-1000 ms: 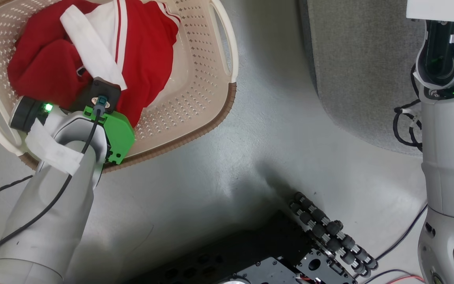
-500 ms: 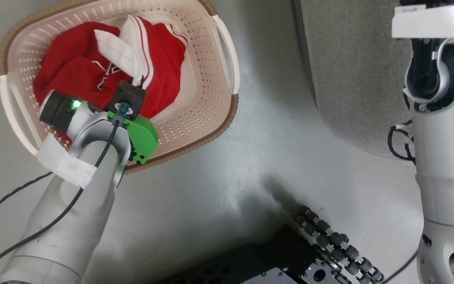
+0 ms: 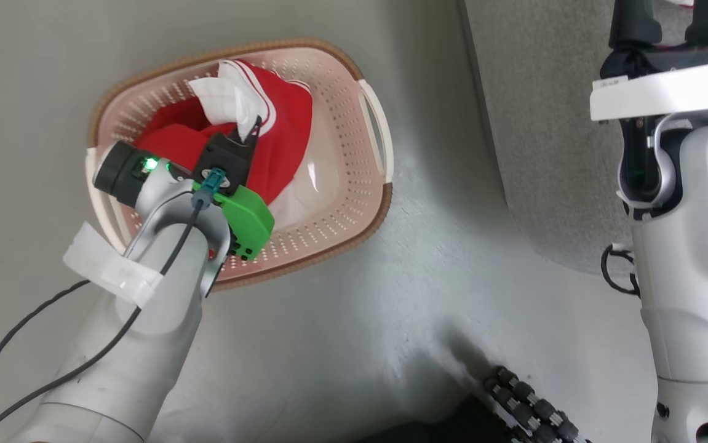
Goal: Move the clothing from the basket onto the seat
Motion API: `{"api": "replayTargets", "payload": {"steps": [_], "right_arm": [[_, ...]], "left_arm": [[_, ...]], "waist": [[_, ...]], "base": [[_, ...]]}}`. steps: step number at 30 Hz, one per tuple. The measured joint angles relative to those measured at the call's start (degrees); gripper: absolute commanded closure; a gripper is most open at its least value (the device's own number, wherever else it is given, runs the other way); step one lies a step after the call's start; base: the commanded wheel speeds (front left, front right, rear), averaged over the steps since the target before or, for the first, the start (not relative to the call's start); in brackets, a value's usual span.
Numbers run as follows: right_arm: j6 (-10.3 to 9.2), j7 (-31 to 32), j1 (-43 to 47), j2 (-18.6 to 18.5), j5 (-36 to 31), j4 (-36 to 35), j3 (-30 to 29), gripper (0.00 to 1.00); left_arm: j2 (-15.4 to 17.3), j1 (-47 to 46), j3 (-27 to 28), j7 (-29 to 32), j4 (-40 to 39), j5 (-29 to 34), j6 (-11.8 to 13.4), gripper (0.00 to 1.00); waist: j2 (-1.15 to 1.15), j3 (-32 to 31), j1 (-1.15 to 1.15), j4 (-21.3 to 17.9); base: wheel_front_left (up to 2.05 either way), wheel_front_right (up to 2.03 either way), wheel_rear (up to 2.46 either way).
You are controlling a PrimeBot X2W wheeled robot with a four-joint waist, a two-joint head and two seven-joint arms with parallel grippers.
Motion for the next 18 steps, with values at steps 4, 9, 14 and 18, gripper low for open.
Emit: {"api": "replayTargets", "payload": {"steps": [4,9,14,18], "right_arm": [[0.46,0.0,2.0,-0.3,-0.5,0.9,-0.5,0.00],[0.53,0.0,4.5,-0.4,-0.9,2.2,-1.4,0.00],[0.94,0.0,7.2,-0.5,-1.4,3.3,-2.0,0.00],[1.04,0.0,9.6,-0.5,-1.8,4.4,-2.1,0.00]], "left_arm": [[-0.3,0.6,-0.6,-0.5,-1.0,-0.2,-0.1,1.00],[-0.4,1.8,-1.0,-0.6,-2.3,-0.4,-0.5,1.00],[-0.5,3.1,-1.0,-0.7,-3.9,-1.4,-0.5,1.00],[-0.6,3.8,-0.3,-1.0,-5.2,-3.0,-0.5,1.00]], "waist": [[0.00,-3.1,0.00,1.3],[0.00,-7.1,0.00,2.9],[0.00,-11.1,0.00,4.4],[0.00,-14.4,0.00,5.6]], "base": [[0.00,0.00,0.00],[0.00,0.00,0.00],[0.00,0.00,0.00],[0.00,0.00,0.00]]}}
